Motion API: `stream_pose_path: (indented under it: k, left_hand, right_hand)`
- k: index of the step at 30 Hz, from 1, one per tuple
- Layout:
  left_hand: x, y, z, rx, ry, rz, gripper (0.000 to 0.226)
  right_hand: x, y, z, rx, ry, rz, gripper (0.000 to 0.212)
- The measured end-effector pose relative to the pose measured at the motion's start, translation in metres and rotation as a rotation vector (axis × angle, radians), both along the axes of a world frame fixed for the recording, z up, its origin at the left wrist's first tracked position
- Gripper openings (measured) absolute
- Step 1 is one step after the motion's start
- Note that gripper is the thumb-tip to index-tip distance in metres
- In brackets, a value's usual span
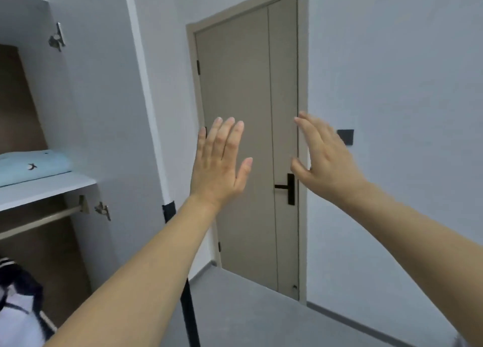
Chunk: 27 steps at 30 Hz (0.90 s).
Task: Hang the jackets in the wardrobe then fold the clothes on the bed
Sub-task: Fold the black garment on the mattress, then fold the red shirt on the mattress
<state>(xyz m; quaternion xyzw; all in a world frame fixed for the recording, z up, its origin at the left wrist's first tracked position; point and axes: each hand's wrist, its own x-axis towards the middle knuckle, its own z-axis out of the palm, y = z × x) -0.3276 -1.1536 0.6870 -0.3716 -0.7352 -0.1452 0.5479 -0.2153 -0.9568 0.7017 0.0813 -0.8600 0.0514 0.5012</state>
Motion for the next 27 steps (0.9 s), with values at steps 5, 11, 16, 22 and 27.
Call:
stream_pose_path:
  k: [5, 11, 16, 22, 27]
  left_hand:
    - [0.01, 0.119, -0.028, -0.043, -0.054, -0.139, 0.065]
    - [0.004, 0.259, -0.063, -0.135, -0.111, -0.308, 0.065]
    - [-0.008, 0.383, -0.097, -0.213, -0.15, -0.484, 0.064]
    - [-0.005, 0.534, -0.132, -0.348, -0.206, -0.673, 0.064]
    - [0.067, 0.648, -0.176, -0.5, -0.284, -0.836, 0.064]
  right_hand:
    - [0.035, 0.101, -0.034, -0.067, -0.055, -0.153, 0.062]
    - [0.069, 0.215, -0.071, -0.138, -0.124, -0.358, 0.062]
    - [0.088, 0.311, -0.104, -0.197, -0.192, -0.529, 0.062]
    - [0.121, 0.419, -0.148, -0.3, -0.253, -0.73, 0.062]
    - [0.198, 0.487, -0.197, -0.424, -0.306, -0.895, 0.062]
